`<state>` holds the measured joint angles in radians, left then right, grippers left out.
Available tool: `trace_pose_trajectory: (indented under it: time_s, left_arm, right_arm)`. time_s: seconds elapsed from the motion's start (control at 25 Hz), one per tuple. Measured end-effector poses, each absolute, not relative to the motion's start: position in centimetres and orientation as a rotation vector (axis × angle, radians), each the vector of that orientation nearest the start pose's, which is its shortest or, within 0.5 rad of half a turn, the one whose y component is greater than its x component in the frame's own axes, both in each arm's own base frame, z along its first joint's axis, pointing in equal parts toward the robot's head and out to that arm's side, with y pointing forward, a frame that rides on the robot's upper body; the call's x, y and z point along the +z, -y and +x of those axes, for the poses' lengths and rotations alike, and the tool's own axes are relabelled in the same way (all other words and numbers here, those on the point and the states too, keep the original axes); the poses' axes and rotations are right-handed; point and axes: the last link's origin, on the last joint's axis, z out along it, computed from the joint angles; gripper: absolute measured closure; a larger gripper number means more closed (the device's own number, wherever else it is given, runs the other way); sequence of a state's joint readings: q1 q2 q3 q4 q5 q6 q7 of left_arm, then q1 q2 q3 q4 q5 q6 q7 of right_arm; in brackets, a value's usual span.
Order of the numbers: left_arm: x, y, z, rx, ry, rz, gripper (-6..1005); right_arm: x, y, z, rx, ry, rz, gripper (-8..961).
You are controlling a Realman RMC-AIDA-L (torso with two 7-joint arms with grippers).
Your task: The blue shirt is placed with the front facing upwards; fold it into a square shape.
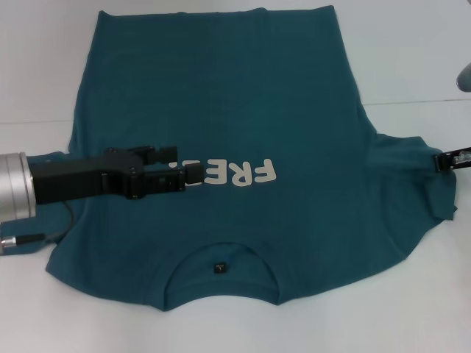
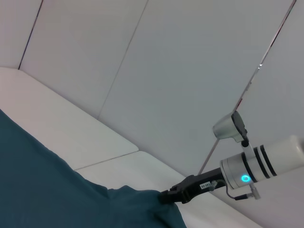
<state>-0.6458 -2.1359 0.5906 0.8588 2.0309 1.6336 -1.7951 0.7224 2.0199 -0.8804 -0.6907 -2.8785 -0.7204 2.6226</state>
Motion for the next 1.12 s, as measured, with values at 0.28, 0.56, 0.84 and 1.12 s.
trace_pose_trajectory:
  time_s: [0.28,0.56,0.84,1.12]
  left_arm:
    - [2.3,-36.2,-20.1,-0.86,0.88,-2.686,123]
    - [2.3,-36.2,-20.1,-0.862,0.881,-2.686,124]
    - [2.4,-36.2,-20.0,-0.875,0.883,-2.683,124]
    - [2.5,-36.2,-20.0,-0.882,0.88,-2.68,125]
  right_arm:
    - [5.6,-43.8,32.6,-0.192,-1.178,-1.805,911]
    - [5.5,-43.7,32.6,-0.194,-1.173,-1.802,893]
    - [6.0,-43.9,32.6,-0.177,-1.165,-1.781,701]
    - [7.0,-44.3,31.5,-0.165,-1.171,-1.786,547]
